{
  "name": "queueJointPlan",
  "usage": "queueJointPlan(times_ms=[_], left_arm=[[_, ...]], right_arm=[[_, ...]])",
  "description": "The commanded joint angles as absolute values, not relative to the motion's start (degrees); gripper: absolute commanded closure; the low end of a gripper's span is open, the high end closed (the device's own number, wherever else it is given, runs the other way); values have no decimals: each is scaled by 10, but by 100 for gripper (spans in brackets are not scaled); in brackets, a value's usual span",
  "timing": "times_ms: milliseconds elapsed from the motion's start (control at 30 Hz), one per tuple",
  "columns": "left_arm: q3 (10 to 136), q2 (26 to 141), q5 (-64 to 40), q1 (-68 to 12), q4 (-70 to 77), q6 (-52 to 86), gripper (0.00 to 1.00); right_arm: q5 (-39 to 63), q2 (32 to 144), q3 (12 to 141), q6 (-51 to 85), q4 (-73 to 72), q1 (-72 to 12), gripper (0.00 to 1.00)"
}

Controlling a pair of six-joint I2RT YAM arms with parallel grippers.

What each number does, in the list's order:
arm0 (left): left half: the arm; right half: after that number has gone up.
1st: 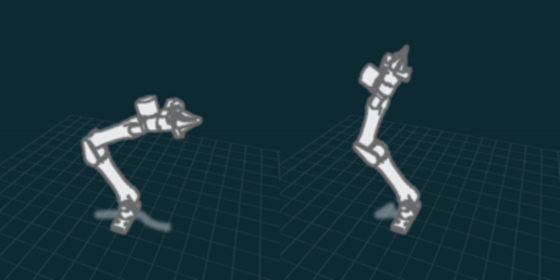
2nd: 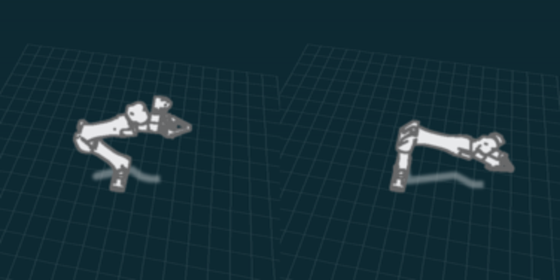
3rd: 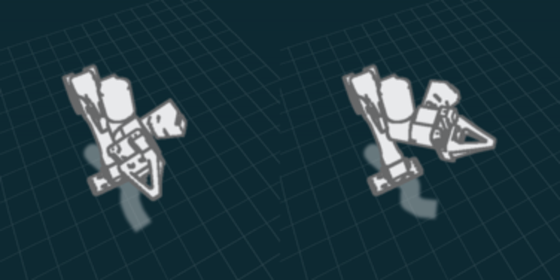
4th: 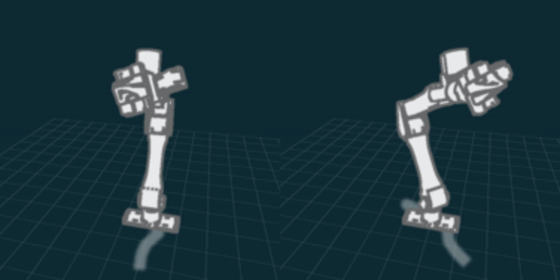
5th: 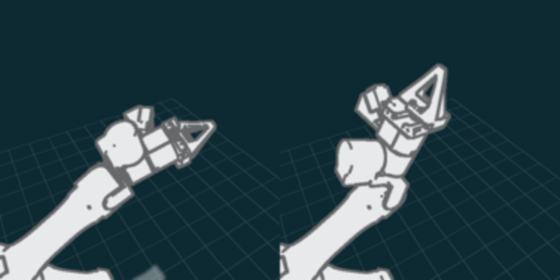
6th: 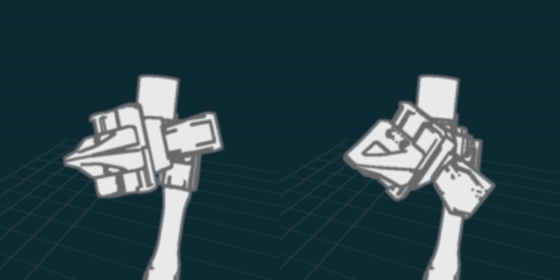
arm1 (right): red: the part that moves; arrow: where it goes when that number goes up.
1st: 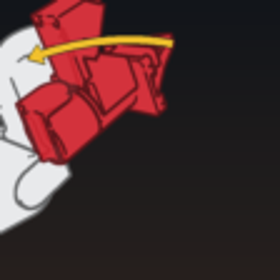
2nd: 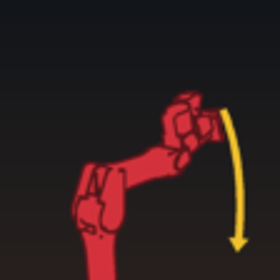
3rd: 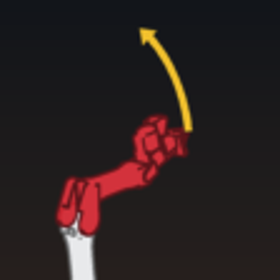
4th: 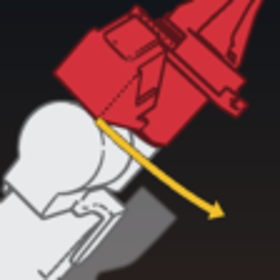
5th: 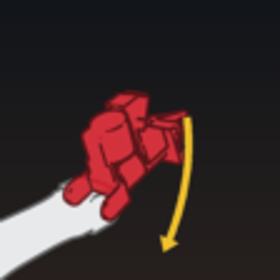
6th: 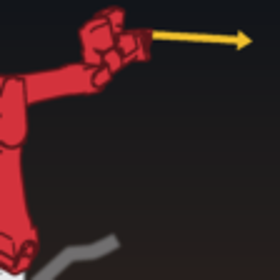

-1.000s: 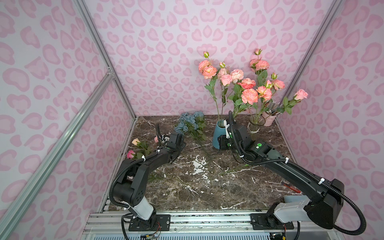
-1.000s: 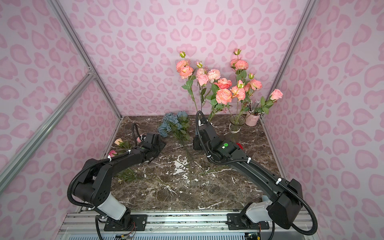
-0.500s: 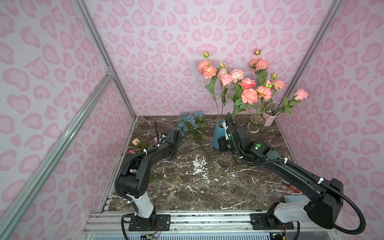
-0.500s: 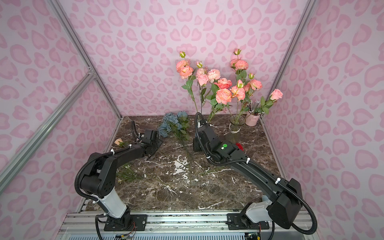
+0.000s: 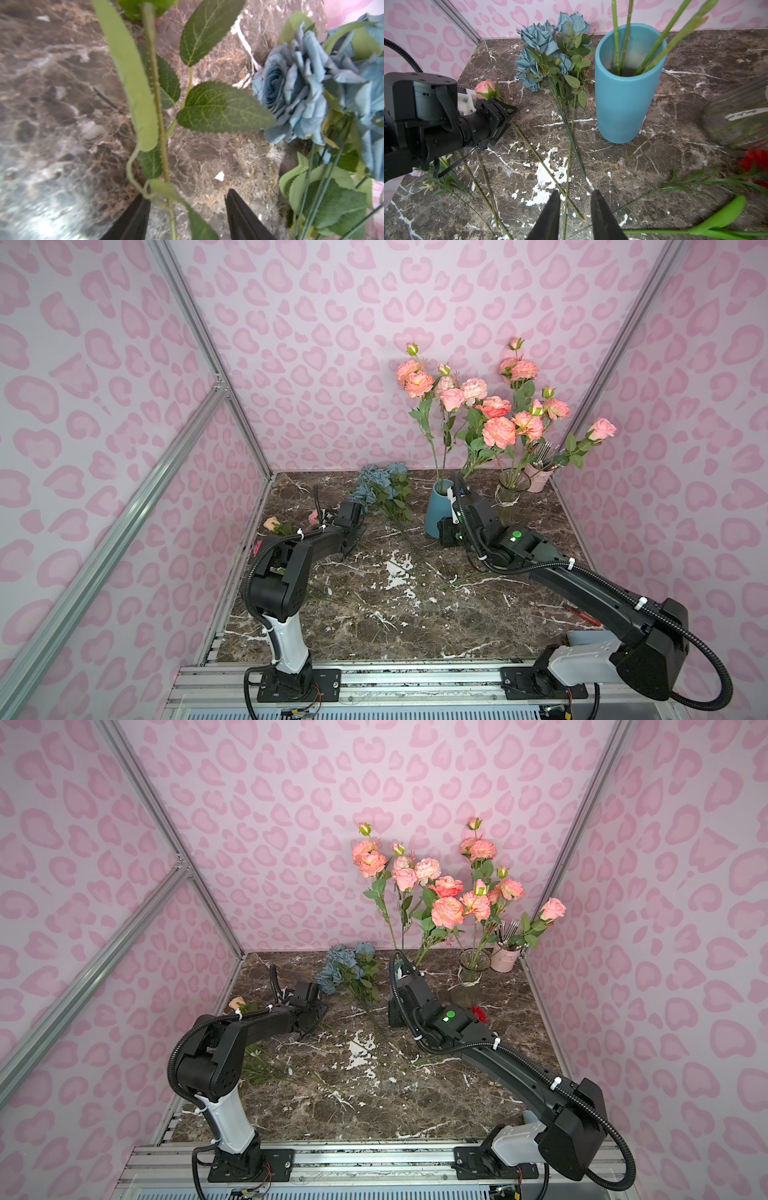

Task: Place the pink flowers into the vase
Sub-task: Pick up the flower at the center of the board.

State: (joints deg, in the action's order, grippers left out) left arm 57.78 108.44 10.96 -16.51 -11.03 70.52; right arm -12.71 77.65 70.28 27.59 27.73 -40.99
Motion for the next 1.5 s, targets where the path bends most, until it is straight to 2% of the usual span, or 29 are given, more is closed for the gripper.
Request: queueJointPlan(times_ms=[0, 133, 467, 700, 1000, 1467], left_arm=[[586, 1095, 112, -166, -100, 718, 42], [590, 1103, 114, -165, -100, 724, 48], [587, 1113, 122, -167, -99, 736, 82], [585, 1108, 132, -173, -103, 740, 96], [602, 1054, 187, -176, -144, 727, 97], [596, 939, 343, -181, -184, 686, 96]], right_arm=[[-131, 770, 699, 271, 268, -407, 70], [-126, 761, 688, 268, 264, -398, 70], [-108, 737, 665, 265, 252, -372, 70], [-104, 730, 657, 264, 250, -368, 70], [-104, 724, 657, 266, 249, -368, 70], [-101, 722, 667, 270, 237, -369, 69]])
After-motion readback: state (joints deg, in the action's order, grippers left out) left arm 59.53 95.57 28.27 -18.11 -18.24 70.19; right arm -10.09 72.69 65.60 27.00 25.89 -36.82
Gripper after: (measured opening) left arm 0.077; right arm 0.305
